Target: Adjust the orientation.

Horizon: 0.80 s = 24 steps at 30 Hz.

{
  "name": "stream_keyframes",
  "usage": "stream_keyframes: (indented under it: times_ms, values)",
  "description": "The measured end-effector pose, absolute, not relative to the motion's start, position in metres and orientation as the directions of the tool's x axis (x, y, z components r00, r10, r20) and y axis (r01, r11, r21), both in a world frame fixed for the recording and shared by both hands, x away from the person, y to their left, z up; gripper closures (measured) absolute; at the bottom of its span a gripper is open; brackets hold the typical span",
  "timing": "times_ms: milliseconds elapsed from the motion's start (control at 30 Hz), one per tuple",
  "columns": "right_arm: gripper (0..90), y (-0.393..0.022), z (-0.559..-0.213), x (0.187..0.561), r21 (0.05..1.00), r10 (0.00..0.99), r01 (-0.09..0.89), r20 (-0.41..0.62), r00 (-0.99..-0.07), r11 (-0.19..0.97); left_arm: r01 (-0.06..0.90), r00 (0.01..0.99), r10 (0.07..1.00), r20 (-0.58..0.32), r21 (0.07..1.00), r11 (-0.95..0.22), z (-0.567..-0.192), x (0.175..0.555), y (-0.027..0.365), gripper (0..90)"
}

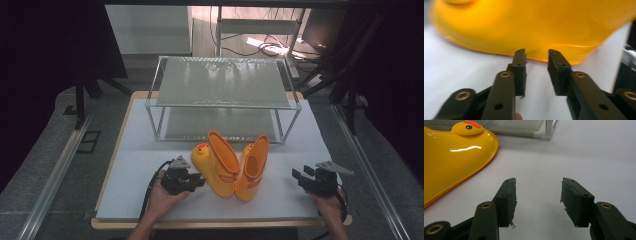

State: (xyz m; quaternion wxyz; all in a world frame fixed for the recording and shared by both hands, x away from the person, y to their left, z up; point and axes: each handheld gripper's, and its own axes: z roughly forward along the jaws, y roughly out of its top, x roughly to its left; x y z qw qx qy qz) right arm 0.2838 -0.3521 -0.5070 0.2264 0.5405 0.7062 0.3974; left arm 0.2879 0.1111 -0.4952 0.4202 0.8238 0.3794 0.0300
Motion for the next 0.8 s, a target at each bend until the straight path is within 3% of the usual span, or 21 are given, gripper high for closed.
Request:
stream_keyframes:
  times_ms: [200,333,800]
  values:
    - [45.6,-0.35,-0.507,0.286,0.805,0.944,0.585,0.107,-0.313,0.102,0.595,0.664,0.709,-0.239,0.743,-0.307,-0.488,0.29,0.132,52.7]
    - [45.6,-0.349,-0.507,0.285,0.806,0.944,0.583,0.105,-0.312,0.103,0.594,0.648,0.727,-0.229,0.749,-0.293,-0.486,0.289,0.14,47.9]
    - [49.1,-0.348,-0.506,0.287,0.803,0.935,0.585,0.113,-0.337,0.114,0.584,0.631,0.749,-0.203,0.759,-0.286,-0.481,0.284,0.149,40.4]
